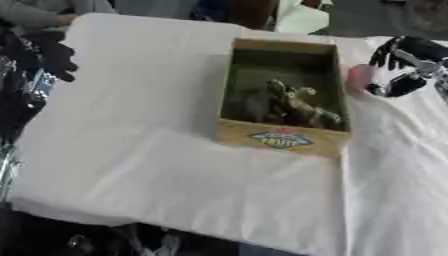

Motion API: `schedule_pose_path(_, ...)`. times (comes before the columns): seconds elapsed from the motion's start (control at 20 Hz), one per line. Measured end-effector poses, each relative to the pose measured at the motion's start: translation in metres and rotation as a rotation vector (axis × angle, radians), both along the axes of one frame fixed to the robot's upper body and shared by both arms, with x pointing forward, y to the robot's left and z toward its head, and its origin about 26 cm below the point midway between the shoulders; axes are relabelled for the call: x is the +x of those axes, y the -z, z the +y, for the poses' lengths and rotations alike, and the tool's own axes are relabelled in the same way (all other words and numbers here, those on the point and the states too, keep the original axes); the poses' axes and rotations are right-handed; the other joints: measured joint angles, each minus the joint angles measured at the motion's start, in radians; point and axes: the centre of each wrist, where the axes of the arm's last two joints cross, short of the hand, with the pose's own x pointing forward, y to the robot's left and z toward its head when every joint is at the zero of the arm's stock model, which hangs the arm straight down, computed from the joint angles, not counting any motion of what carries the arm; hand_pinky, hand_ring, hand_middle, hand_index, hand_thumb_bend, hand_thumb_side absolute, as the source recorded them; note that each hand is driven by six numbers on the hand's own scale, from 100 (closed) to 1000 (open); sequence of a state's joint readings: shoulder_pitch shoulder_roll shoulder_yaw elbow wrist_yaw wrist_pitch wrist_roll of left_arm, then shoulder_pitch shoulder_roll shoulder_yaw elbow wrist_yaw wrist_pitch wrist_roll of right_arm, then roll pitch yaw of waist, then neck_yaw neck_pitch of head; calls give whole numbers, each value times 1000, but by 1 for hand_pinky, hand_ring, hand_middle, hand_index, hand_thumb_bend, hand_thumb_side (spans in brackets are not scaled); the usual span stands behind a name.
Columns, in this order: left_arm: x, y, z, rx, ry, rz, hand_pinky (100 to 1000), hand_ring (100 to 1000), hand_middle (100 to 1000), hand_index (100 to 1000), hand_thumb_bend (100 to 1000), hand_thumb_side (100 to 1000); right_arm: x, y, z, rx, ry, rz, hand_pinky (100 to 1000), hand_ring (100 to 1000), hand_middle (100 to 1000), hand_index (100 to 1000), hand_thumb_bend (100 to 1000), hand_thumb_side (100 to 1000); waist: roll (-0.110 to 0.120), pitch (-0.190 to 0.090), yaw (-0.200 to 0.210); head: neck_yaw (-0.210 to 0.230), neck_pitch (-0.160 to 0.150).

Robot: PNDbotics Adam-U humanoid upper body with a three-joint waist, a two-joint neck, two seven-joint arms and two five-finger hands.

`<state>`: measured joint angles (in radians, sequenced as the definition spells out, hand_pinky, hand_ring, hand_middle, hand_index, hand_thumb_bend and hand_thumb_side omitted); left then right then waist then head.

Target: Pick up objects on the table and place them in the box.

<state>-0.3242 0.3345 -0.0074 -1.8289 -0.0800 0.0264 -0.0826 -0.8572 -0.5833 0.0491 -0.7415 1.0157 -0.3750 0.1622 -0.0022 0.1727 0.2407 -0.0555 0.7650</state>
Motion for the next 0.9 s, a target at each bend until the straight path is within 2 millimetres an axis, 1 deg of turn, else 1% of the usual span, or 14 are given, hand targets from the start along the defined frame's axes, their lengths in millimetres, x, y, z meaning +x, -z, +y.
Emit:
schedule_pose_path(0.1, 0, 0, 0, 0, 0, 0, 583, 609, 623, 800, 548, 715, -1, 2, -1, -1, 7, -11, 446, 500, 486, 592, 329, 156, 0, 0, 0, 0, 0)
schedule_pose_path(0.15, 0, 0, 0, 0, -1, 0, 583, 609, 623, 800, 548, 715, -1, 3, -1, -1, 10, -16, 430, 488, 464, 557, 306, 156, 0, 0, 0, 0, 0)
schedule_pose_path(0.2, 0, 0, 0, -1, -1, 0, 583, 609, 623, 800, 548, 715, -1, 3, 0, 0, 11, -23, 426, 485, 454, 545, 291, 155, 0, 0, 0, 0, 0)
schedule_pose_path(0.25, 0, 0, 0, -1, -1, -1, 584, 610, 623, 800, 547, 715, 0, 4, 1, 4, 11, -31, 399, 464, 400, 487, 237, 156, 0, 0, 0, 1, 0)
schedule_pose_path(0.3, 0, 0, 0, -1, -2, -1, 584, 609, 623, 800, 546, 716, 0, 5, 2, 8, 10, -42, 389, 457, 376, 461, 215, 153, 0, 0, 0, 1, 0)
schedule_pose_path(0.45, 0, 0, 1, -1, -3, -1, 584, 610, 623, 800, 545, 716, -1, 6, 1, 29, 14, -86, 375, 445, 351, 390, 159, 149, 0, -1, -1, 1, 0)
schedule_pose_path(0.5, 0, 0, 1, -1, -4, -1, 584, 610, 623, 801, 545, 716, -1, 6, 1, 39, 12, -102, 373, 442, 343, 379, 142, 147, 0, -2, -1, 1, 0)
schedule_pose_path(0.55, 0, 0, 1, -1, -4, -1, 584, 610, 623, 801, 545, 716, -1, 5, 2, 49, 9, -119, 367, 436, 336, 372, 100, 221, 0, -3, -3, 2, 0)
schedule_pose_path(0.6, 0, 0, 1, -1, -4, -1, 584, 610, 623, 801, 545, 716, -1, 3, 3, 60, 2, -138, 367, 436, 333, 371, 117, 142, 1, -3, -5, 3, 0)
schedule_pose_path(0.75, 0, 0, 1, -1, -4, 0, 584, 610, 623, 801, 544, 716, -1, -7, 9, 105, -30, -192, 363, 429, 328, 371, 100, 135, 1, -6, -7, 6, 0)
schedule_pose_path(0.9, -1, 1, 2, -1, -6, 4, 584, 610, 623, 801, 544, 716, -3, -23, 14, 151, -74, -244, 362, 426, 327, 372, 100, 129, 1, -7, -13, 9, 0)
